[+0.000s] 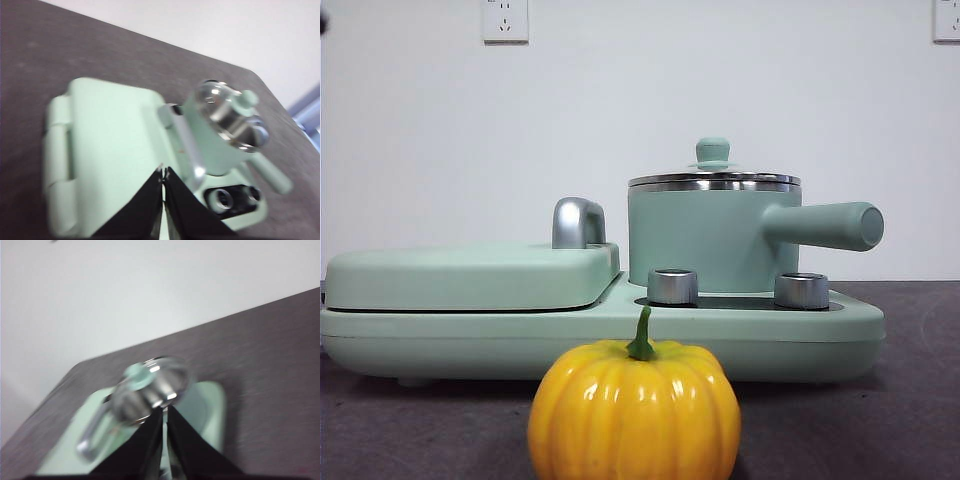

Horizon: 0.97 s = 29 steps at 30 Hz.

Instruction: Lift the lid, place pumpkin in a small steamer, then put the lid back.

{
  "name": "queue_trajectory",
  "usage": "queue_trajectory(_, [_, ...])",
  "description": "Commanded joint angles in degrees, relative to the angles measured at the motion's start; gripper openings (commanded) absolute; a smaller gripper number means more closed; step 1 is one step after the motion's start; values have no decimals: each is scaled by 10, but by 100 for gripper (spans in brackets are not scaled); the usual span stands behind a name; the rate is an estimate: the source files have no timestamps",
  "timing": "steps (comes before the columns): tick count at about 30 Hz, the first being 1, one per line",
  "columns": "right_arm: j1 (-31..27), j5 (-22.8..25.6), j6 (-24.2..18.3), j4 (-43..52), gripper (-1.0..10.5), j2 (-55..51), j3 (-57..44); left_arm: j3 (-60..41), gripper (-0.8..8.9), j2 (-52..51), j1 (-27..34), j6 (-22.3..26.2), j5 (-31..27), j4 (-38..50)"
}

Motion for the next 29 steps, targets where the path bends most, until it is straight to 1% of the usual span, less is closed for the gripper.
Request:
queue_trajectory(1, [1,-61,-38,-33,11,39,50,57,9,50,-13,38,18,-10])
queue_trajectory(5, [1,-141,-100,-102,11,97,109,117,9,115,-38,80,74,-22])
queue_trajectory(7, [1,-169,-132,-134,11,120,130,137,9,138,-50,99,98,-27])
queue_trajectory(9, [1,-192,-158,-155,11,138,142,156,9,159,-65,117,111,-36])
queue_trajectory(11, [1,-207,-167,-158,12,146,144,166,10,174,-78,127,111,-39])
queue_trajectory(13, [1,-205,-168,-158,12,148,144,168,12,182,-89,132,112,-37])
queue_trajectory(16, [0,-203,-172,-158,22,149,144,168,78,190,-102,133,111,-36])
queue_trajectory(17, [0,-203,-172,-158,59,149,144,168,117,193,-105,134,111,-35])
queue_trajectory(19, [0,-203,-171,-158,197,149,144,168,257,198,-110,134,111,-35])
queue_trajectory(21, [0,-202,-170,-158,369,149,144,169,395,206,-114,133,111,-35])
queue_trajectory(23, [0,-202,-169,-158,479,149,144,169,434,215,-118,133,110,-30])
queue_trajectory(24, [0,-202,-169,-158,504,149,144,171,438,221,-120,133,110,-25])
queue_trajectory(29, [0,-202,-169,-158,511,149,144,202,442,268,-137,130,110,-1])
